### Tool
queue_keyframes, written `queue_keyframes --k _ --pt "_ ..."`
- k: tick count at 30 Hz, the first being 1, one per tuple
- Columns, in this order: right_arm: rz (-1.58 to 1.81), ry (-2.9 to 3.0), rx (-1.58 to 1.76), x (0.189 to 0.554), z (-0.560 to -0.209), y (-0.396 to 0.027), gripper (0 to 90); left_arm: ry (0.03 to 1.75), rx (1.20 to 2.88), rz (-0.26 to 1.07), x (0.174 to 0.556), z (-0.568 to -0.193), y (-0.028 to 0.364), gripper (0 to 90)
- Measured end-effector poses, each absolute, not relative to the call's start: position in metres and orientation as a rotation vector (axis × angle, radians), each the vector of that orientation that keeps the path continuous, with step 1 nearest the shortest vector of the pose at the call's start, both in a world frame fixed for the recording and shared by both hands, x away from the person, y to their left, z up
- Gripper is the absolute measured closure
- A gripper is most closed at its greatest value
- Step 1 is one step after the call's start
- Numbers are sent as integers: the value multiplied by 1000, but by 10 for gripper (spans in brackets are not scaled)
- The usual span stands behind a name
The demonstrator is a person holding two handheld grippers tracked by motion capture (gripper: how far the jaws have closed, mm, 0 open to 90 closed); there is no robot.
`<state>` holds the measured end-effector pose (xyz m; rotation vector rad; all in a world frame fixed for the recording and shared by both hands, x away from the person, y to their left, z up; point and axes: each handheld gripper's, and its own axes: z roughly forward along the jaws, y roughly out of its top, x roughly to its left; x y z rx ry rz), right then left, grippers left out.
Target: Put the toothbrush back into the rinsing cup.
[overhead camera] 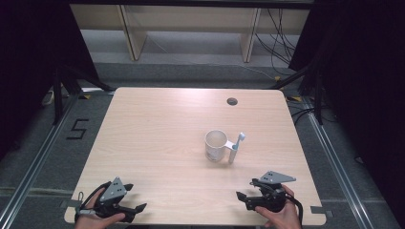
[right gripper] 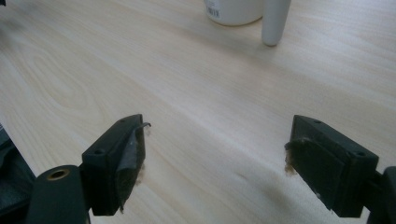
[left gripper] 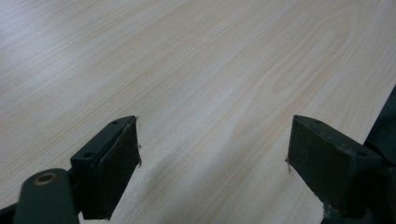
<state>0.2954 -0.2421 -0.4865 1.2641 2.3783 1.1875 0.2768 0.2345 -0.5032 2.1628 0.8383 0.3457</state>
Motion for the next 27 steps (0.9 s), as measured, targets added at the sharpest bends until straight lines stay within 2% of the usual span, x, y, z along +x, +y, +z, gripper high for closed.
queue_keyframes --k 27 --pt "1055 2485 1288 272 -494 -245 193 834 2164 348 276 -503 234 160"
